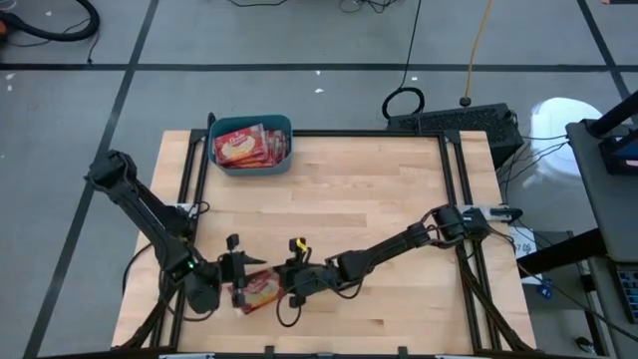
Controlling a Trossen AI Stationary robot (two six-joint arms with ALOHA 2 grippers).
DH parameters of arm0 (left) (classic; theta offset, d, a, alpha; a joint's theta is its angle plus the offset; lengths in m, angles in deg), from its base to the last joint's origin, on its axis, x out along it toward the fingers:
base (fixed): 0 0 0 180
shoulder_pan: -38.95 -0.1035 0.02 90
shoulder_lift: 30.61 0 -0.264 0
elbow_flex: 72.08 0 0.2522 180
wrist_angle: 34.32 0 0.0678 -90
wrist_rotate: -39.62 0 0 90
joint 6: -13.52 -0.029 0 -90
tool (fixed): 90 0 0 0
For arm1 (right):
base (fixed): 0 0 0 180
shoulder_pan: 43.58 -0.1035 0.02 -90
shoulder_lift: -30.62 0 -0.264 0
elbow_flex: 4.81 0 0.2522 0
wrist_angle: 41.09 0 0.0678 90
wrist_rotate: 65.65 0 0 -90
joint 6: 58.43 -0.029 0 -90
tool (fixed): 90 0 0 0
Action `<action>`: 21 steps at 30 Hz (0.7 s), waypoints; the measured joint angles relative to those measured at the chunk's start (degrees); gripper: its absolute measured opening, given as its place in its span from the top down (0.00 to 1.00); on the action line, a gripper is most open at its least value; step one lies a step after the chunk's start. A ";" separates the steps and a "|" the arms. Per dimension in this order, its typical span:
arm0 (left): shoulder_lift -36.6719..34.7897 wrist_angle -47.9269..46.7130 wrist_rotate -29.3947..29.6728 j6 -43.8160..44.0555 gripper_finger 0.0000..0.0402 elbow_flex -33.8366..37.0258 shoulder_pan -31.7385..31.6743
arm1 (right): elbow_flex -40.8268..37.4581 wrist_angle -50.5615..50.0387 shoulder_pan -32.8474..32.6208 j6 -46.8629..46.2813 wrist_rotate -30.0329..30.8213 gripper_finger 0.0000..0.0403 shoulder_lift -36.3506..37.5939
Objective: Sort popcorn bags into baskets
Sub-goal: Put the red popcorn bag into the blue bin
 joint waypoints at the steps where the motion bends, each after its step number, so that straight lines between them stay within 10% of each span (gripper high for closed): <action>1: -0.80 -0.51 0.06 -0.20 0.73 0.00 0.00 | -0.70 -0.08 0.06 0.08 -0.02 1.00 0.51; 11: -2.02 -7.56 -6.66 11.51 0.70 1.38 0.00 | -10.42 3.85 -0.32 -0.32 6.05 1.00 7.76; 21: -2.01 6.67 -8.74 12.90 0.37 9.20 -2.65 | -18.75 18.88 -1.25 4.56 5.86 1.00 9.72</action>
